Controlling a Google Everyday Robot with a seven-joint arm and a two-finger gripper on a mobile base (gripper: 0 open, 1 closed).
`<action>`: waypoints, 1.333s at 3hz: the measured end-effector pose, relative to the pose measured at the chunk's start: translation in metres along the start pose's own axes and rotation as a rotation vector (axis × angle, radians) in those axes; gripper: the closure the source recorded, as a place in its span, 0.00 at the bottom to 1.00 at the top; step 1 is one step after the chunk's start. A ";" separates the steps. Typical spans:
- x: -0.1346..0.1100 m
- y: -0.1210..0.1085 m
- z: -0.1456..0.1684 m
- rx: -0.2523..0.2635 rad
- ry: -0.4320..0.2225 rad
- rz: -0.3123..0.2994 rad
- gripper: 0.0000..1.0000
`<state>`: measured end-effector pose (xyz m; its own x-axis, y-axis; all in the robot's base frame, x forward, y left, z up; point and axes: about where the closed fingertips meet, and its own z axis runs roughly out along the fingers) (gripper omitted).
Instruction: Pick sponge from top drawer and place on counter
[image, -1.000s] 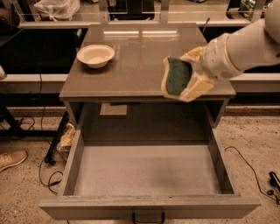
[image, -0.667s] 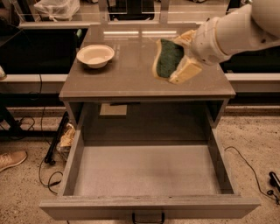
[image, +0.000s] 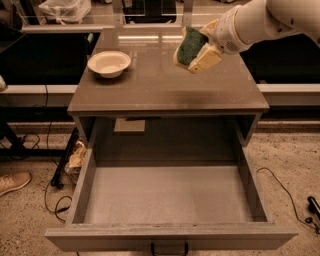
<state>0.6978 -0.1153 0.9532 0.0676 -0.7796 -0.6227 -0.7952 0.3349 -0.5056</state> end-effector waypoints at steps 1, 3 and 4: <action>0.013 -0.025 0.024 0.003 0.018 0.073 0.58; 0.039 -0.047 0.054 -0.004 0.058 0.170 0.11; 0.052 -0.048 0.061 -0.015 0.073 0.199 0.00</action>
Offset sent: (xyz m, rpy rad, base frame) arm 0.0867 -0.0231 -0.0282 0.0681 0.1142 -0.1555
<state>0.7763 -0.1392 0.9085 -0.1347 -0.7355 -0.6640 -0.7977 0.4780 -0.3676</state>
